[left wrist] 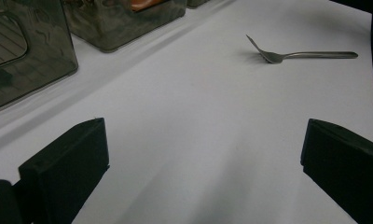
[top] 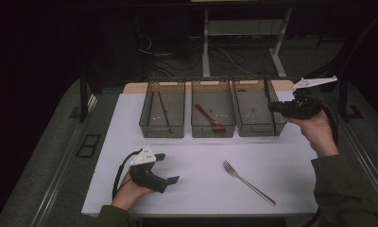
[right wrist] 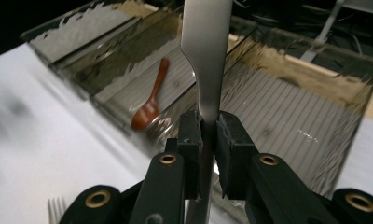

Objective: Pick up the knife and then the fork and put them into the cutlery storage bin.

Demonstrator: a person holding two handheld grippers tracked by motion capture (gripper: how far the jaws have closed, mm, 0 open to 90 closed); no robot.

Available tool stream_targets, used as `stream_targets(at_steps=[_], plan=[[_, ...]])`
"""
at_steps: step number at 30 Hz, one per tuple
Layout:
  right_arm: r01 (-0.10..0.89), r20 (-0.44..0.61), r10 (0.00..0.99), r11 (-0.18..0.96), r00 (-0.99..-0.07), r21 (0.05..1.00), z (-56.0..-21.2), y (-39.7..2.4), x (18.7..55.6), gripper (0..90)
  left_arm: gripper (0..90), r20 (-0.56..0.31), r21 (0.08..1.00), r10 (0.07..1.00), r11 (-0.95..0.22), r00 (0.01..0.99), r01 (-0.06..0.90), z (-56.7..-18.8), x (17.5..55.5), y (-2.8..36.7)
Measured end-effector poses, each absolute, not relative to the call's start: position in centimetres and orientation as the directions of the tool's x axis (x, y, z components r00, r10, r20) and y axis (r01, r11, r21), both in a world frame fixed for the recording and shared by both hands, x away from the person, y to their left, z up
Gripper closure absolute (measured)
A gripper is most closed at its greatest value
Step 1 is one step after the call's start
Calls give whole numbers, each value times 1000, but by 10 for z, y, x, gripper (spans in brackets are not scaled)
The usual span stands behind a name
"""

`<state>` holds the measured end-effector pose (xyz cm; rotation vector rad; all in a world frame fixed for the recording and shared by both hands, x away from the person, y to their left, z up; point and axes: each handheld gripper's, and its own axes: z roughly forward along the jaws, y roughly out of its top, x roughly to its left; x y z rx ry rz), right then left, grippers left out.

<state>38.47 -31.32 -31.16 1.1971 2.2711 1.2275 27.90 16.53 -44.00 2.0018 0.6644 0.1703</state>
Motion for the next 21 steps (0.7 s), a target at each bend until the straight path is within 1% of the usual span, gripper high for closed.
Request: stream_targets(at_steps=[8,12,16,21], plan=[[550,117,819,264,-561,792,-305,-318,414,796,0,-160,849,518,-362,841,384,-440,279,163],[549,93,833,271,-545,790,-306,-317,428,796,0,-158,847,518,-366,841,385,-441,280,164],[552,70,843,284,-533,784,-311,-315,442,796,0,-158,848,517,-365,842,384,-441,280,163],[583,56,855,303,-515,754,-323,-312,457,796,0,-159,848,513,-366,844,382,-441,279,163]])
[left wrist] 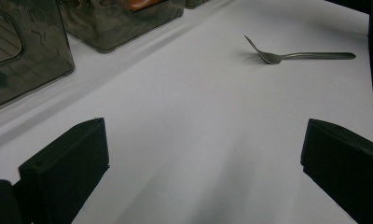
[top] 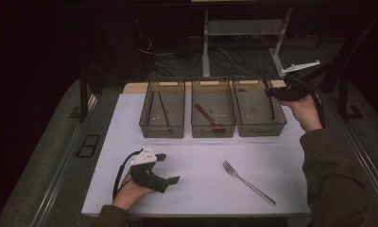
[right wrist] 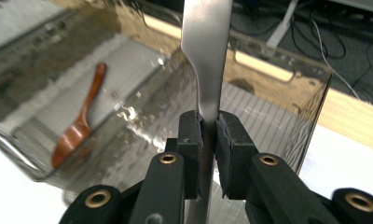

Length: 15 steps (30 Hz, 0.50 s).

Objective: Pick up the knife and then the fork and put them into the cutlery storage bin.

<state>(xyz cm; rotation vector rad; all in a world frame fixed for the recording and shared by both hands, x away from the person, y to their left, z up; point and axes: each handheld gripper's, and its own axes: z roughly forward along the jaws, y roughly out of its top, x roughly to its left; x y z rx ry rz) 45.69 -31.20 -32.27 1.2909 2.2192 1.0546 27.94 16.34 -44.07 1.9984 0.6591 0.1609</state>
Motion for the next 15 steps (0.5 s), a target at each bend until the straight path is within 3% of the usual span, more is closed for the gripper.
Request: stream_targets(at_steps=[15], plan=[[663,-3,854,406,-520,630,-363,-313,477,796,0,-162,847,514,-365,842,386,-441,280,163]])
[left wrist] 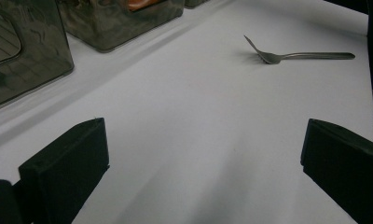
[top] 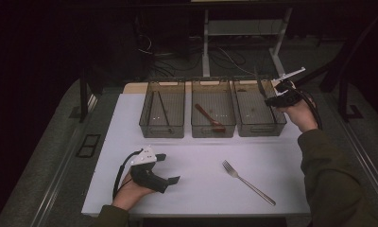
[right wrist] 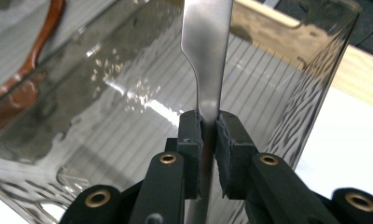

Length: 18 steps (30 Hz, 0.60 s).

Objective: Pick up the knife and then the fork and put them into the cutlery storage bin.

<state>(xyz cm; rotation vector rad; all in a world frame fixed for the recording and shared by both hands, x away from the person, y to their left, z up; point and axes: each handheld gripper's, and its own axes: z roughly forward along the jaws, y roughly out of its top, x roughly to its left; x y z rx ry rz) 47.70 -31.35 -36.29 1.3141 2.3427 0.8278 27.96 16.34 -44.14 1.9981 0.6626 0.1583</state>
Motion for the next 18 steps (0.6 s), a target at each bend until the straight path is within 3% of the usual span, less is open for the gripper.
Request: stream_targets(at_steps=[18], plan=[[702,-26,816,512,-577,495,-390,-300,489,794,0,-161,848,512,-367,844,384,-441,280,164]])
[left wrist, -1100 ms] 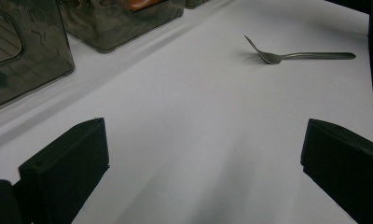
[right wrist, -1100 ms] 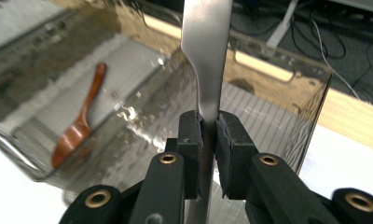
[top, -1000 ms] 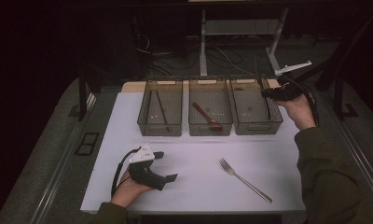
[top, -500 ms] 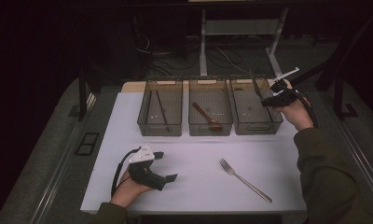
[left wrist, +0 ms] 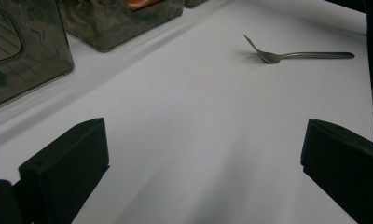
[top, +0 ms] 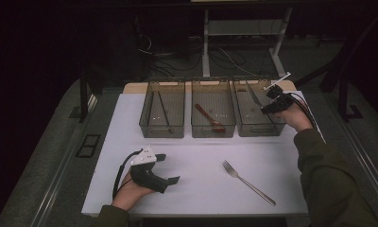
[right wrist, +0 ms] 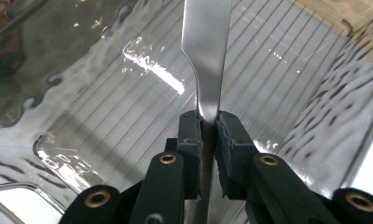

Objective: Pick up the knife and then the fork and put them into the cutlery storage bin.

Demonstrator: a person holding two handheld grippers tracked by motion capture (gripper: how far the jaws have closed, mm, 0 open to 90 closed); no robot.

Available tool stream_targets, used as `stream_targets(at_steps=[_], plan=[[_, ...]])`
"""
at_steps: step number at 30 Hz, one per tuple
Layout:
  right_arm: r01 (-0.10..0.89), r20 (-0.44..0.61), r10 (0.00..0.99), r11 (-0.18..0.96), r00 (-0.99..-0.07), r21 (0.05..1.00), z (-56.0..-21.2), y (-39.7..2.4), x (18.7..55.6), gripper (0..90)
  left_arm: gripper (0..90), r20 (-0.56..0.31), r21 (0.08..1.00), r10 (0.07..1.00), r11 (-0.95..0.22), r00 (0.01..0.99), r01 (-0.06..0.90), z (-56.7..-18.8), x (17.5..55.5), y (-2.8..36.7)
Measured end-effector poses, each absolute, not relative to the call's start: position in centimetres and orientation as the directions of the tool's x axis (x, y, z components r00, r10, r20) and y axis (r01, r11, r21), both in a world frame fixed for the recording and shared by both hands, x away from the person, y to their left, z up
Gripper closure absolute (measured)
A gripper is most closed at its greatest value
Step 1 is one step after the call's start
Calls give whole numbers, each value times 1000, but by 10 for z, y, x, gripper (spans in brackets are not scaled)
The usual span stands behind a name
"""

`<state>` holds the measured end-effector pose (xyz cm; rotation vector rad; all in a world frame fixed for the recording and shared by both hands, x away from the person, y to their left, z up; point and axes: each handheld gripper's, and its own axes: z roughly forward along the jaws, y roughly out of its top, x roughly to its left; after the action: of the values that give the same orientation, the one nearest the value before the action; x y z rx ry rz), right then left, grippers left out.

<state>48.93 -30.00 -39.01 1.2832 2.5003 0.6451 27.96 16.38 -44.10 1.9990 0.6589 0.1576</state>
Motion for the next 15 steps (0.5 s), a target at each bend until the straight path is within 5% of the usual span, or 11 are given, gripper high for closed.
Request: stream_targets(at_steps=[5,10,15], plan=[[712,-37,816,525,-577,467,-396,-296,493,774,0,-162,847,511,-367,844,384,-441,280,164],[705,-15,826,490,-564,513,-393,-296,491,588,0,-161,847,512,-367,844,384,-441,280,164],[702,32,836,439,-548,561,-387,-301,486,493,0,-165,846,510,-367,844,387,-441,279,164]])
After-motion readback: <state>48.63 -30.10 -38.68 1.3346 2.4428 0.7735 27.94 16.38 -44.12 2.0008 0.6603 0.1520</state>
